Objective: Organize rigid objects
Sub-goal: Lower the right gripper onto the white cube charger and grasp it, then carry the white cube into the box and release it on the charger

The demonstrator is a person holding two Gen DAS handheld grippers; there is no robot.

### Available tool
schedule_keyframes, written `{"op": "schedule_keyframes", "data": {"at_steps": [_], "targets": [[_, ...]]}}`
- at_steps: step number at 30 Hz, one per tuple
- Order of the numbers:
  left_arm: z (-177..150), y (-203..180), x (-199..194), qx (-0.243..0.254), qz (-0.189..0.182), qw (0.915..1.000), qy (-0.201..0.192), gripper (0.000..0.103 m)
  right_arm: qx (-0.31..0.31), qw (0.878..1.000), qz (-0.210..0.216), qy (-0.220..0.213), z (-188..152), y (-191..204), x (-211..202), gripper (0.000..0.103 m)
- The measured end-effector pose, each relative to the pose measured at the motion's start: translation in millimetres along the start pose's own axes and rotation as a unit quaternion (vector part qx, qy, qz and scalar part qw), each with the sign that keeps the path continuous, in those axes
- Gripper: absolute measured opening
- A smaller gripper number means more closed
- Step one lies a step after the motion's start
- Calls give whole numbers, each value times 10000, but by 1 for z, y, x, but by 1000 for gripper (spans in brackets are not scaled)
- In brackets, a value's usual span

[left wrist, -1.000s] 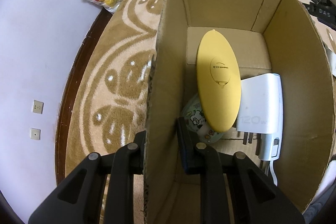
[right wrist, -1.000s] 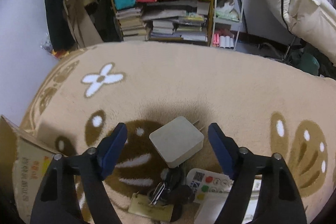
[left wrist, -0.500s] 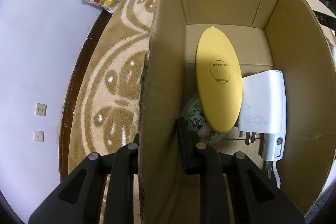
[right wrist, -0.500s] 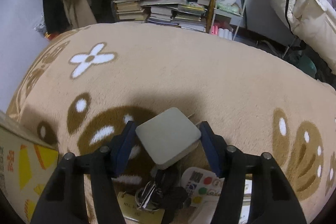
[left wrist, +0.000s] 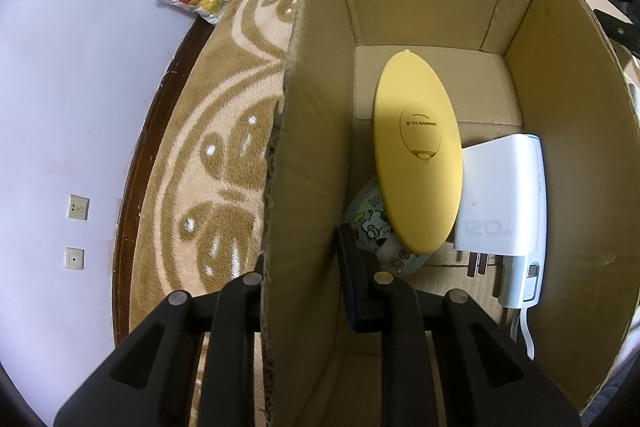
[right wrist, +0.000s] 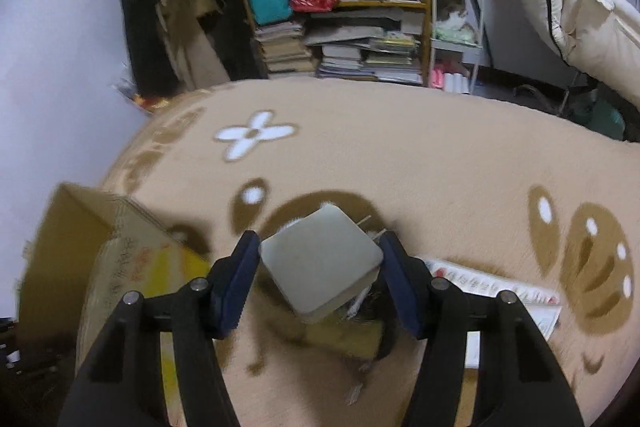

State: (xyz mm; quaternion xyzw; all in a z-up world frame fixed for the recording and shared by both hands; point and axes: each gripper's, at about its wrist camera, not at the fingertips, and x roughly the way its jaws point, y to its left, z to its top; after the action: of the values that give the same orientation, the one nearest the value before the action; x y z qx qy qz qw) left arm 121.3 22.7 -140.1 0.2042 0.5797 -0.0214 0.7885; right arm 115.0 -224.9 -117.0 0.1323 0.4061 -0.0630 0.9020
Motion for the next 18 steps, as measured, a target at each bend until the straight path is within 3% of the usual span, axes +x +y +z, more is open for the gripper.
{"op": "schedule_keyframes", "data": {"at_steps": [18], "targets": [[-2, -2, -3, 2, 23, 10000, 4, 20, -692, 9905, 930, -741, -17, 91, -86, 65]]}}
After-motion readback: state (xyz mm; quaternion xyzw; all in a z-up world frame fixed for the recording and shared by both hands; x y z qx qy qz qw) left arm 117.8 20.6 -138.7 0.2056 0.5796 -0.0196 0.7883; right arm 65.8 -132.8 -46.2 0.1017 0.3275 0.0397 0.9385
